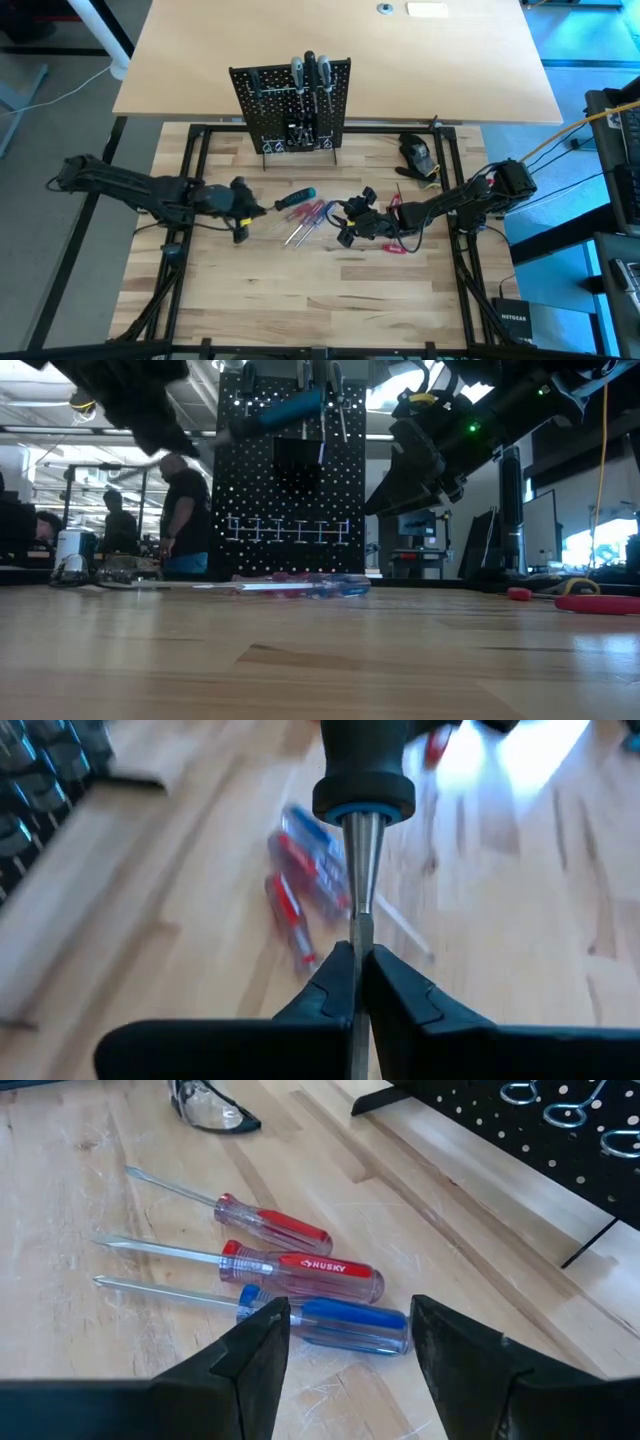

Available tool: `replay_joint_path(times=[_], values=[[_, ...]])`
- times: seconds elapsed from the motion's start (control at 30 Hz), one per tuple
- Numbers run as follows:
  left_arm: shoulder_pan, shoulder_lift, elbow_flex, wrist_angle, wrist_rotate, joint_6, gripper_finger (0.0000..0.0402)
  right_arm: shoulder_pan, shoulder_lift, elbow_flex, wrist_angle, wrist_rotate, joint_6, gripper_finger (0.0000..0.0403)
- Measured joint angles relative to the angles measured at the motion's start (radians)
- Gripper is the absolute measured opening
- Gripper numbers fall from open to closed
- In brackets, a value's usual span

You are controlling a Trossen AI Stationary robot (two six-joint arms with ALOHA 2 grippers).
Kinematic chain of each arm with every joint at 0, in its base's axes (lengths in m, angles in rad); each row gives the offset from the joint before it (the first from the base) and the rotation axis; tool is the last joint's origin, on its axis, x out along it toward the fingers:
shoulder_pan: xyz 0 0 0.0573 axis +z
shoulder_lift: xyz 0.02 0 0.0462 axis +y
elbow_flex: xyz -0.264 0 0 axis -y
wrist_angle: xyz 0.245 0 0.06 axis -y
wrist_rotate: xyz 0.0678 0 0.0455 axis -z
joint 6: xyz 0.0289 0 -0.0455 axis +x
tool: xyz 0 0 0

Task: Hang tools onto peg board
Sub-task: Hang the black and blue screwdriver on the peg board

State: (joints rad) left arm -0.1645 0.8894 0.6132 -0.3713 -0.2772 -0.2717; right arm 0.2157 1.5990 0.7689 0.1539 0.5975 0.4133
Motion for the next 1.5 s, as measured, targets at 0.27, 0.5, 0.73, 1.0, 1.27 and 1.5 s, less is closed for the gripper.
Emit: replay_joint_path(times=[0.27, 0.5, 0.73, 1.0, 1.27, 1.5], values=[[-0.082, -0.044, -0.001, 0.138, -0.079, 0.108, 0.0003, 0.000, 0.000, 0.000, 0.010, -0.020, -0.001, 0.0209], [-0.122, -0.043, -0.085, 0.427, -0.079, 0.228, 0.0002, 0.009, 0.000, 0.000, 0.221, -0.145, -0.089, 0.0209], [-0.131, -0.044, -0.294, 0.920, 0.016, 0.307, 0.0002, 0.057, 0.000, 0.000, 0.605, -0.143, -0.290, 0.0212], [-0.130, -0.044, -0.335, 1.047, 0.017, 0.318, 0.0002, 0.017, 0.001, 0.114, 0.769, -0.225, -0.469, 0.0287], [-0.130, -0.044, -0.335, 1.045, 0.015, 0.319, 0.0002, -0.043, 0.035, 0.329, 0.629, -0.397, -0.499, 0.0320], [-0.130, -0.044, -0.335, 1.042, 0.015, 0.325, 0.0002, -0.068, 0.156, 0.521, 0.548, -0.486, -0.498, 0.0321]])
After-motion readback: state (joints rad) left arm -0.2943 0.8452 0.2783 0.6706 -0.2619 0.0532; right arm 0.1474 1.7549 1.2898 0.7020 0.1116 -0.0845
